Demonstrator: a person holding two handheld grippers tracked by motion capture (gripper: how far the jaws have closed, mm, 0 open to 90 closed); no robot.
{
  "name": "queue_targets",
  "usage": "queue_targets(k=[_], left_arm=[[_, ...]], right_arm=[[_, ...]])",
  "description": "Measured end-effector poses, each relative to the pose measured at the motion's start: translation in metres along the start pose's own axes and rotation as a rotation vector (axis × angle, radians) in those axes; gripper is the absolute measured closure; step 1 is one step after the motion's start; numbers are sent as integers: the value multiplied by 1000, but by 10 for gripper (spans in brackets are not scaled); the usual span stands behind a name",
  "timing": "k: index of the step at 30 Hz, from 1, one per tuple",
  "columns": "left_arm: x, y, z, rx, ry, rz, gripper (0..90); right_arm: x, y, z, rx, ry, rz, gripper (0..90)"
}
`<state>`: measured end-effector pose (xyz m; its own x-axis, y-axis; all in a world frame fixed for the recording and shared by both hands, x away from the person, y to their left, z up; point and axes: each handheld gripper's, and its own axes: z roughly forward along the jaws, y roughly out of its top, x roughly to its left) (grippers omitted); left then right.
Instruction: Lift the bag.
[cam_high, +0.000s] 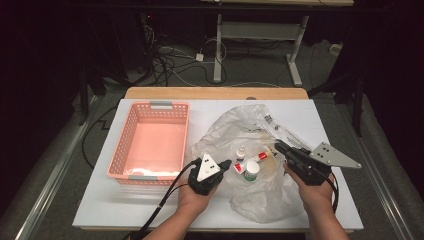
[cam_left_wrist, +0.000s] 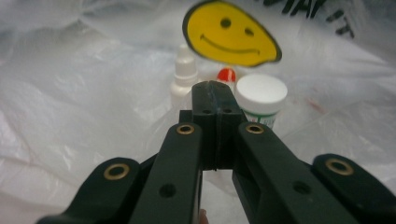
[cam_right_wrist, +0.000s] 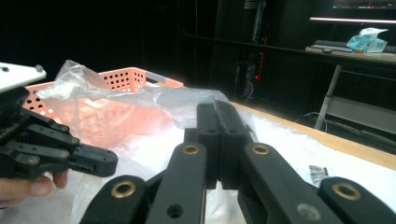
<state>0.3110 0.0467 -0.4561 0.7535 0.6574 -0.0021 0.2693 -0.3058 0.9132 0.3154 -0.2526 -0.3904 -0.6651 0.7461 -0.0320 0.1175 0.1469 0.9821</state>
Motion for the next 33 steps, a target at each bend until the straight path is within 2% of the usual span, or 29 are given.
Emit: queue_targets(k=[5,9,11,14,20,26,33], left_arm=[[-3,8,-7,-50,32,45,886],[0,19,-15,-109,48,34,886],[1,23,-16,-119,48,34,886],[1,30,-17,-135,55,56,886],[1,44,-16,-177,54,63,886],[-1,62,-18,-222,65,102,886],[3,89,-24,-285,87,123,886]], right_arm=[[-1,1,1,-21,1,4,900],[-2,2,1,-28,-7,7,900],[-3,3,1,-33,-9,10,900],[-3,4,1,-40,-15,16,900],[-3,8,0,-56,-23,11,900],[-3,17,0,-94,-27,8,900],[-7,30,3,-147,-61,9,900]])
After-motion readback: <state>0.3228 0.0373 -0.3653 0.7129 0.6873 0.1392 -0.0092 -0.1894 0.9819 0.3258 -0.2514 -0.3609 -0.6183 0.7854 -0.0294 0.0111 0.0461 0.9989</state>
